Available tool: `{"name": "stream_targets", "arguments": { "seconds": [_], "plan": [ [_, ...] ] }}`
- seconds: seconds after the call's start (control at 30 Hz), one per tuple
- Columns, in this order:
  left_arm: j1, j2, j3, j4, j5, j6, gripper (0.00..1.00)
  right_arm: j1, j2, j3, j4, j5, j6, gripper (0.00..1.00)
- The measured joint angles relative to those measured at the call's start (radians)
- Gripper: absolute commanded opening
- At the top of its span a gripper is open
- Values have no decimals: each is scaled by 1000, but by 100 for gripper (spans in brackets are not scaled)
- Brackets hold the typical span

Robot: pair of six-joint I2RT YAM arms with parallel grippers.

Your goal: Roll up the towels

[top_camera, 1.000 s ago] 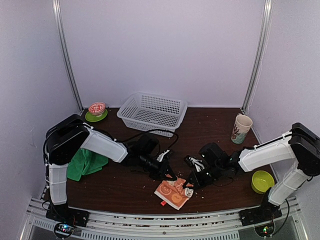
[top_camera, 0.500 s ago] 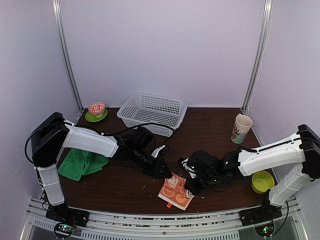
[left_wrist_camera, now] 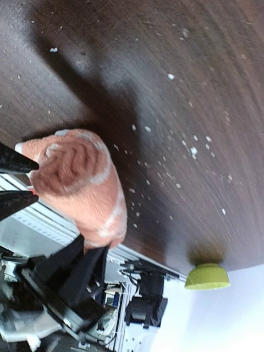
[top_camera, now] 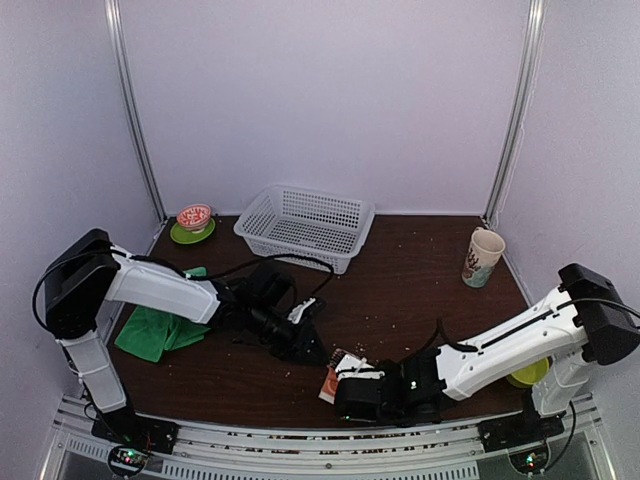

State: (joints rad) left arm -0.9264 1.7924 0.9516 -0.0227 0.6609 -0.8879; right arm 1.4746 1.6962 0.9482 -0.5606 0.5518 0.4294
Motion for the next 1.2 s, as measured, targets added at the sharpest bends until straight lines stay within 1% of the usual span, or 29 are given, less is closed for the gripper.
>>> {"name": "stream_targets", "arguments": {
  "seconds": [0.13,0.3,0.37,0.57,0.77,0.83,0.93,1.0,1.1,1.2],
  "plan": [
    [0,-50,-14,32,-1,-17,13,62,57,40,-57,101,-1,0],
    [0,-89,-22,61,3,-28,13,118,113,74,-110,186,1,0],
    [-4,-79,-17,72,13,-31,12,135,131,84,-127,212,4,0],
    [-57,29,47,93,55,-37,11,180,186,121,-186,278,21,7],
    [-104,103,61,104,94,-38,6,202,205,128,-212,294,23,22],
    [-105,113,60,106,103,-37,5,202,204,126,-211,291,22,30],
    [-108,126,60,117,108,-36,4,202,191,117,-204,278,20,48],
    [-112,142,60,130,111,-35,4,201,167,103,-199,260,13,57],
    [-116,164,54,137,115,-34,4,198,115,89,-190,220,9,63],
    [-116,170,49,146,121,-31,4,190,39,82,-178,166,1,65]
  ]
}}
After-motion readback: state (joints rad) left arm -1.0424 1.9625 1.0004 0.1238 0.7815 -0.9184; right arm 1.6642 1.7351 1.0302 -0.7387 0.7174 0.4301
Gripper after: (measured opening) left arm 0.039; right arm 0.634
